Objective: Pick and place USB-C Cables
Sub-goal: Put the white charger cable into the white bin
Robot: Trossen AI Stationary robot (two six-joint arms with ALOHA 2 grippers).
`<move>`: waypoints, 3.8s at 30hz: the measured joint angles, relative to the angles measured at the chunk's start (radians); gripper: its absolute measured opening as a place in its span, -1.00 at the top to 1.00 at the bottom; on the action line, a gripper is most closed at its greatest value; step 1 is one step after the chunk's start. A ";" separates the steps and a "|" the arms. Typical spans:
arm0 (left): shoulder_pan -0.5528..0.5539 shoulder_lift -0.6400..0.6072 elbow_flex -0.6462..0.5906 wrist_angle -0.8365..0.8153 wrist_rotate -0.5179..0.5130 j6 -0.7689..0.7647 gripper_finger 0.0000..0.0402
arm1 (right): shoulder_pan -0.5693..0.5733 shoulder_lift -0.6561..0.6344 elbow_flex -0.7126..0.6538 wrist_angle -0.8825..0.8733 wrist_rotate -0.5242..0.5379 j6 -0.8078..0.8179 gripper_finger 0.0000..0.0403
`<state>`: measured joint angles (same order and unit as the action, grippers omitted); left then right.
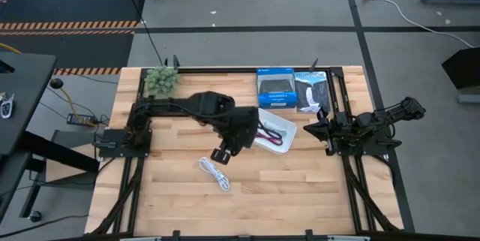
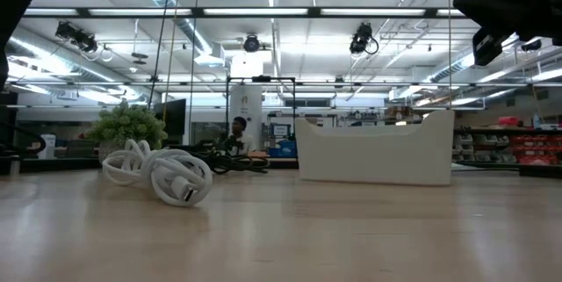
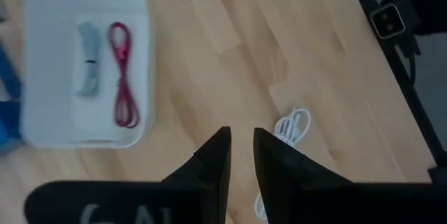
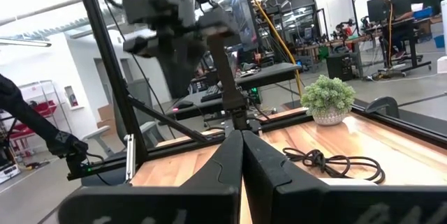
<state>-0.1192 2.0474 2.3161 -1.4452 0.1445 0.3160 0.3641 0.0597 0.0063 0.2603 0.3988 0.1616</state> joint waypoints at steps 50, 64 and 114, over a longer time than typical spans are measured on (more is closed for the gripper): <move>-0.081 0.187 -0.001 -0.126 0.144 0.124 0.66 | 0.000 0.000 0.000 0.016 -0.001 0.000 0.93; -0.092 -0.027 0.000 -0.126 -0.020 -0.036 0.66 | 0.000 0.001 0.000 0.016 -0.001 0.000 0.93; -0.228 -0.459 -1.320 0.834 -0.189 -0.219 0.04 | 0.000 0.001 0.000 0.016 0.000 0.000 0.93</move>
<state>-0.3473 1.5879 0.9958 -0.6115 -0.0441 0.0972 0.3637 0.0608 0.0063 0.2764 0.3988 0.1619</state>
